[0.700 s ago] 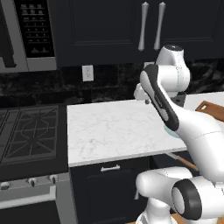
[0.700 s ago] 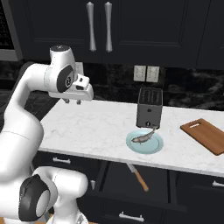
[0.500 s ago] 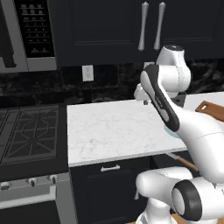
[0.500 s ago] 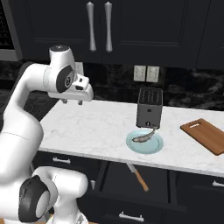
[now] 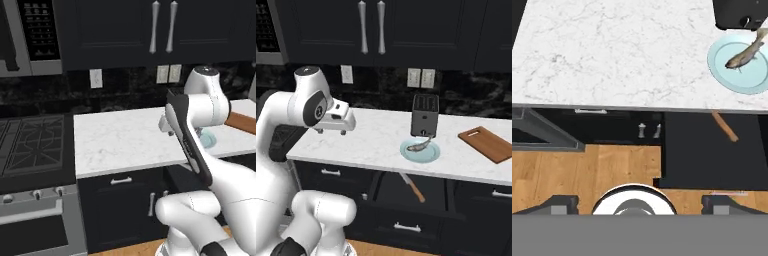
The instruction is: Pick up the knife from the drawer and place it on the cutting board. Then place the meat from the plate to the cutting board.
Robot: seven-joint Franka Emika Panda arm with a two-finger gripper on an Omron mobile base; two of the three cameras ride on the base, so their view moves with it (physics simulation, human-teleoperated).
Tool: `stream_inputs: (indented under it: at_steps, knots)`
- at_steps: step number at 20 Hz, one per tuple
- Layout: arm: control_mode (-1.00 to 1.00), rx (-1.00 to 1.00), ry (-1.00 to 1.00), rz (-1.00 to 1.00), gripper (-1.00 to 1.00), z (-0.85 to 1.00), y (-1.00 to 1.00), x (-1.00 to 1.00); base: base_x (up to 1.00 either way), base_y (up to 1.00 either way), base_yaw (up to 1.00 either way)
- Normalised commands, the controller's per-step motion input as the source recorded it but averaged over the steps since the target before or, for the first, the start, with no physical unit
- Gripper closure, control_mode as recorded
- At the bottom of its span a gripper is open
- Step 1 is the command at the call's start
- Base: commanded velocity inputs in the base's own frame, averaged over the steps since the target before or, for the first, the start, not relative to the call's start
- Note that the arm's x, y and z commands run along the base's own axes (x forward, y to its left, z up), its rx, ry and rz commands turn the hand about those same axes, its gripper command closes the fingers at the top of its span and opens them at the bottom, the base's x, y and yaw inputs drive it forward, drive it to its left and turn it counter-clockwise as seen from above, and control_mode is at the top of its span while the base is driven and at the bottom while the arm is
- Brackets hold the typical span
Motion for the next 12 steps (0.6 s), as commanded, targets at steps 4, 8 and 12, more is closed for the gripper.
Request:
stream_inputs:
  at_steps: [4,8,12]
  knots:
    - [1.00,0.00,0.00,0.00,-1.00,0.00,0.00,0.00,-0.71,-0.85,-0.02]
    - [1.00,0.00,0.00,0.00,-1.00,0.00,0.00,0.00,-0.08,-1.00,0.01]
    - [1.00,0.00,0.00,0.00,-1.00,0.00,0.00,0.00,0.03,-1.00,0.16]
